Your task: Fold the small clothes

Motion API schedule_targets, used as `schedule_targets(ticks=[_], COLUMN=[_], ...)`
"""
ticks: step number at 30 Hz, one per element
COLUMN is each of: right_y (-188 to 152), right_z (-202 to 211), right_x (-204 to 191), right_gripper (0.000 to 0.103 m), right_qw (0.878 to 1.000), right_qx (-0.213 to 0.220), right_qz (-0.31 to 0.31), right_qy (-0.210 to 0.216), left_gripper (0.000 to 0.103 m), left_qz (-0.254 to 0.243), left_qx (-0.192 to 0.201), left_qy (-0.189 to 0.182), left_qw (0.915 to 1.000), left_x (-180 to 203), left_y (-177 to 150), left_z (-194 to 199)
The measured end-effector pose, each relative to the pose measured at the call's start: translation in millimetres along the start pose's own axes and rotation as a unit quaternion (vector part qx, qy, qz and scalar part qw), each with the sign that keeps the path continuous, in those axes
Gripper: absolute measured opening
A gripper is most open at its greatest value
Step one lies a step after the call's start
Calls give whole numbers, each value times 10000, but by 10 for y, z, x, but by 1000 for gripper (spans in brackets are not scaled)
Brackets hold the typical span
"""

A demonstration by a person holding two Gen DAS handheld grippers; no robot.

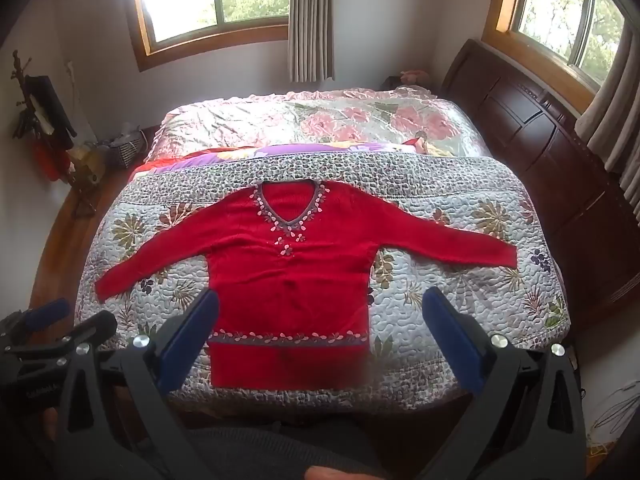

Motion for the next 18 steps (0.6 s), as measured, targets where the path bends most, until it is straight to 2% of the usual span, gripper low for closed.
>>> schedule_targets(ticks=[18], right_y=[24], right_z=[-66], right_x=[-63], right_gripper=[100], right_qw=[10000], right_qx=[6], right_qz=[42], right_qy=[-4], left_gripper=[99], left_qz=[-6], left_qx=[-27], left_qy=[71], left_qw=[10000], left_x=[-4], left_y=[17], left_z=[-21])
Point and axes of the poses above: each gripper's, at about its wrist camera, not at the fingertips, and z roughly against the way its jaws point, x to its right, y to its top, the point moved 4 cm from there along -z, roughly the way its jaws point, and after that the axes turned 10 degrees about -y, right-handed, at the moved point
